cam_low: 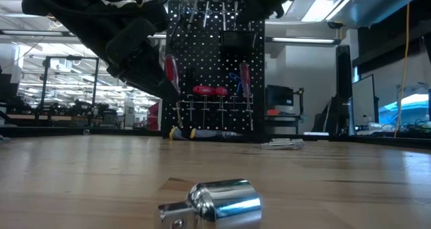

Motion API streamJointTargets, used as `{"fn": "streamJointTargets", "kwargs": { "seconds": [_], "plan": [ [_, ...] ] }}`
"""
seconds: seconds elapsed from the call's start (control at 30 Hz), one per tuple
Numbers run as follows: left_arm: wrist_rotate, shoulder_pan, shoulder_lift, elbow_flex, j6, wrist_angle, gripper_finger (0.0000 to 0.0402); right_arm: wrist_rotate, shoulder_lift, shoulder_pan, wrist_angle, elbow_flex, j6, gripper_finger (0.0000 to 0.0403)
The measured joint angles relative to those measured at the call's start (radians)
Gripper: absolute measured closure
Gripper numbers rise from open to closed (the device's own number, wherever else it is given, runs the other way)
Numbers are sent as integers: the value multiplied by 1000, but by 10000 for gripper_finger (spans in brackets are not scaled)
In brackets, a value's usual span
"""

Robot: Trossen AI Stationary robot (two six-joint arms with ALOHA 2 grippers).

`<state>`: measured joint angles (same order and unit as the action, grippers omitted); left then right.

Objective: Hang tools onto peg board
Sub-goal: Put the socket into the pegboard bin, then put the extension bar into the pegboard bin

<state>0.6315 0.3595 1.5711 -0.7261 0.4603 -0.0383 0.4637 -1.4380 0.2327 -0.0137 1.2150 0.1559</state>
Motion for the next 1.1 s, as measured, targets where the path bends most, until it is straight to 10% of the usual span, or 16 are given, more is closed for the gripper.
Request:
{"fn": "streamJointTargets", "kwargs": {
  "seconds": [0.33,0.7,1.1],
  "plan": [
    [0,0,0,0,-15,0,268,-32,0,43,-36,0,-70,320],
    [0,0,0,0,-15,0,268,-43,7,41,-78,0,-71,200],
    [0,0,0,0,-14,0,268,-117,83,-166,-246,0,-46,177]
  ]
}}
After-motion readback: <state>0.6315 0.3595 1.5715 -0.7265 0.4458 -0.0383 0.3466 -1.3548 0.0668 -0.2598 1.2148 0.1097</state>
